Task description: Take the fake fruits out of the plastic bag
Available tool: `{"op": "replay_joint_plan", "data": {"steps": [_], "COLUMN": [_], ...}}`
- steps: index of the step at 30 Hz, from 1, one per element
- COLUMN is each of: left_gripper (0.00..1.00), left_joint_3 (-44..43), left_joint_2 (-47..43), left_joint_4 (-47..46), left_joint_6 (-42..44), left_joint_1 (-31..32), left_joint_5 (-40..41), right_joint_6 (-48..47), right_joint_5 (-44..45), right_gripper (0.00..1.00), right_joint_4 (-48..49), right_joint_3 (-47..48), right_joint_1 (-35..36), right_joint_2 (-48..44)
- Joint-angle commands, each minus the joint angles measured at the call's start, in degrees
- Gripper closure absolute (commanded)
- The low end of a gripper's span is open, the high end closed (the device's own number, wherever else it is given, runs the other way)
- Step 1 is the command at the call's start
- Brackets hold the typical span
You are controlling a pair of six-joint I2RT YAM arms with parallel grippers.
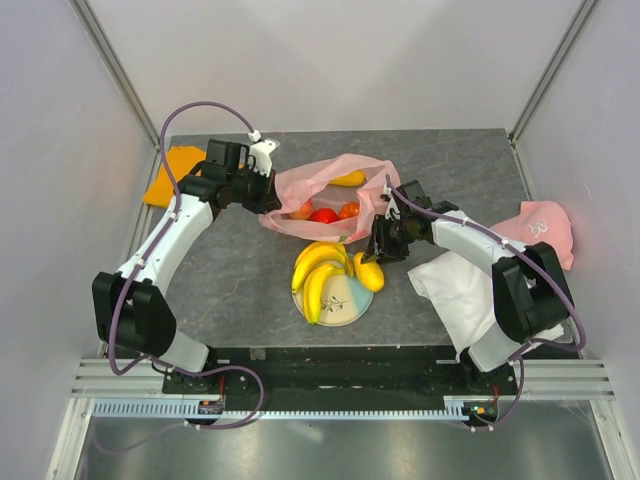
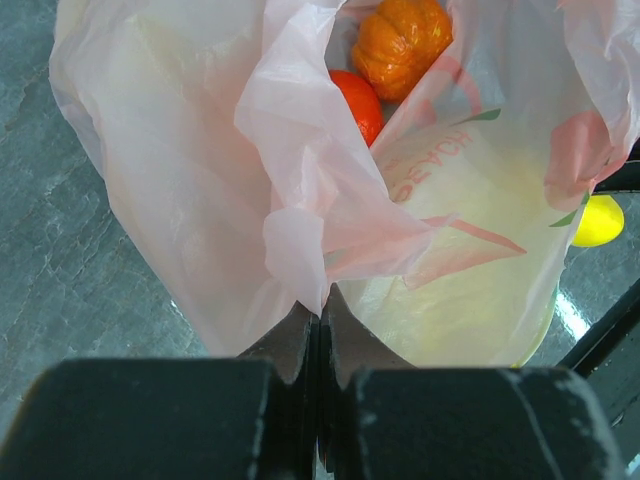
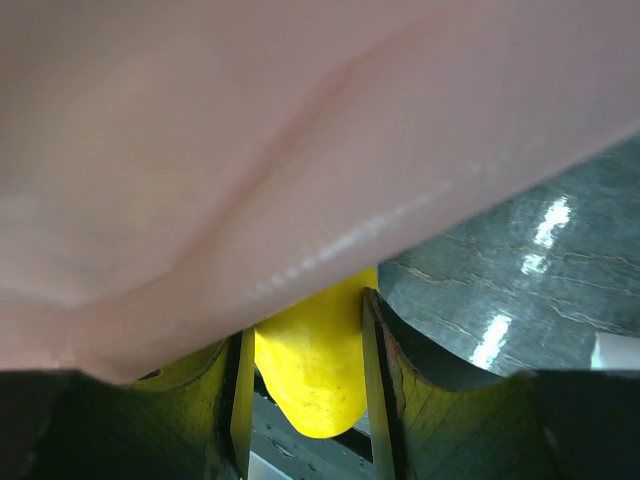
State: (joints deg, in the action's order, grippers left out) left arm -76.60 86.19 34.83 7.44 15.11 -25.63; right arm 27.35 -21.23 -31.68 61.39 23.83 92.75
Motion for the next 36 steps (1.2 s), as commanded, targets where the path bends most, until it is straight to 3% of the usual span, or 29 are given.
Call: {"op": "replay_joint_plan", "data": {"steps": [1, 4, 7, 10, 11, 14, 21, 29, 33, 36], "left_gripper": [0.98, 0.98, 0.99, 0.98, 0.98, 0.98, 0.98, 0.98, 0.98, 0.98], "left_joint_3": [0.1, 0.1, -0.3, -0.5, -0.5, -0.6, -0.9, -0.9, -1.2, -1.2], "left_joint_2": [-2.2, -2.0, -1.5, -1.2, -1.3, -1.4, -1.5, -1.6, -2.0, -2.3], "left_joint_4": [-0.1, -0.4, -0.6, -0.7, -0.8, -0.9, -1.2, -2.7, -2.9, -3.4], "left_joint_6": [1.8, 1.6, 1.5, 1.3, 1.3, 1.2, 0.8, -1.3, -2.7, -3.5], "left_joint_1": [0.1, 0.2, 0.2, 0.2, 0.2, 0.1, 0.2, 0.2, 0.3, 0.3], "left_joint_5": [-0.1, -0.4, -0.7, -0.7, -0.7, -0.8, -1.9, -3.2, -4.2, -4.4], "right_joint_6": [3.1, 3.3, 3.8, 3.8, 3.6, 2.4, -8.8, -29.0, -34.6, -35.0], "right_joint_5": [-3.3, -2.1, -2.5, -3.1, -3.3, -3.2, -1.9, 0.7, 1.5, 0.2], "right_gripper": [0.83, 0.79, 0.65, 0.48, 0.35, 0.21, 0.21, 0.19, 0.23, 0.29], "right_joint_4": [4.1, 4.8, 6.1, 6.2, 6.2, 4.8, -8.2, -30.4, -30.4, -22.1], "right_joint_3": [-1.1, -1.4, -2.1, -2.1, -1.9, -0.7, 5.5, 27.1, 39.9, 44.4], "right_joint_1": [0.2, 0.1, 0.1, 0.1, 0.0, 0.0, -4.2, -6.1, -6.0, -5.7], "right_joint_2": [0.8, 1.6, 2.5, 3.1, 3.2, 3.0, 0.6, -3.4, -2.2, 0.1]}}
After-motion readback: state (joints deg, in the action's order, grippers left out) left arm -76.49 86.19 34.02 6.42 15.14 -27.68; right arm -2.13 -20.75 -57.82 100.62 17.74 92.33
